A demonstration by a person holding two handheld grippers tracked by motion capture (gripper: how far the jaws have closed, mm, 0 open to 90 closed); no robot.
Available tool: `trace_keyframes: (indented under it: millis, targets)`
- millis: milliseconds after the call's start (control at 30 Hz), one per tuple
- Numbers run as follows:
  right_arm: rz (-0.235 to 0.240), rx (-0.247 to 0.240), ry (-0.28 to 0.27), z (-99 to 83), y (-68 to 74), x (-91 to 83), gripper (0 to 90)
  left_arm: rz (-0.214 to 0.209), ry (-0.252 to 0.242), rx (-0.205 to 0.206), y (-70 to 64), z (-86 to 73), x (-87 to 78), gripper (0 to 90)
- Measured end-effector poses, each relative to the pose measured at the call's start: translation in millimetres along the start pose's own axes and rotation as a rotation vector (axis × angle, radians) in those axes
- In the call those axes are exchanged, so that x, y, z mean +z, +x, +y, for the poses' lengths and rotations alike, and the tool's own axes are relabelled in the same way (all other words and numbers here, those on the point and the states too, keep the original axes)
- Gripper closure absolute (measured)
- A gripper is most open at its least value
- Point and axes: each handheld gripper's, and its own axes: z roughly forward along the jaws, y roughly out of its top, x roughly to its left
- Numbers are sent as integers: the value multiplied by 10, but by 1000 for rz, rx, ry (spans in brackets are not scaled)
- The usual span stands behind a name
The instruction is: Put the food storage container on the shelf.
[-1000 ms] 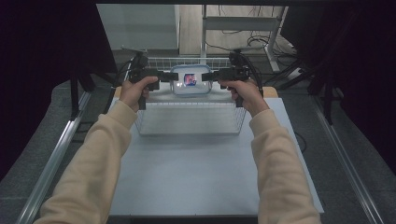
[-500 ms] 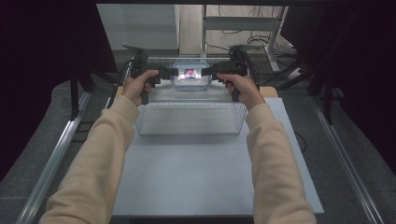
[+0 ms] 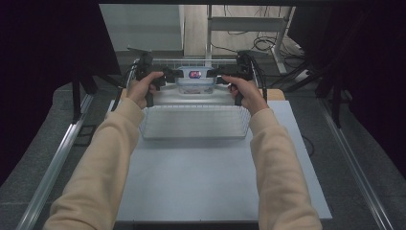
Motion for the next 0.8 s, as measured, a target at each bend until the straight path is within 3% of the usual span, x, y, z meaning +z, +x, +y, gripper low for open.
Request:
trace_keyframes:
  millis: [67,167,233,333,467,600,800]
  targets:
    - [-3,-10,-5,-21,13,5,384,4,-15,8,-9,-4,-3,474]
    - [-29,-25,-15,-54,46,11,228,24,-56,32,-52,-17,-60,355]
    - [-58,-71,-42,-90,93,-22,152,31,-84,53,-96,-36,-124,300]
    - [-84,-188,-91,-197,214,-136,115,36,-104,123,-202,-118,-253,247]
    - [-88,-288,-111,-349,328,-335,112,106,-102,262,-360,-379,-417,236]
    - [-91,-386,-103,-504,325,-531,147,144,-98,354,-457,-719,-569,240]
    - [-105,-468,-113,-922,257,-773,163,140,-82,414,-477,-1255,-707,239]
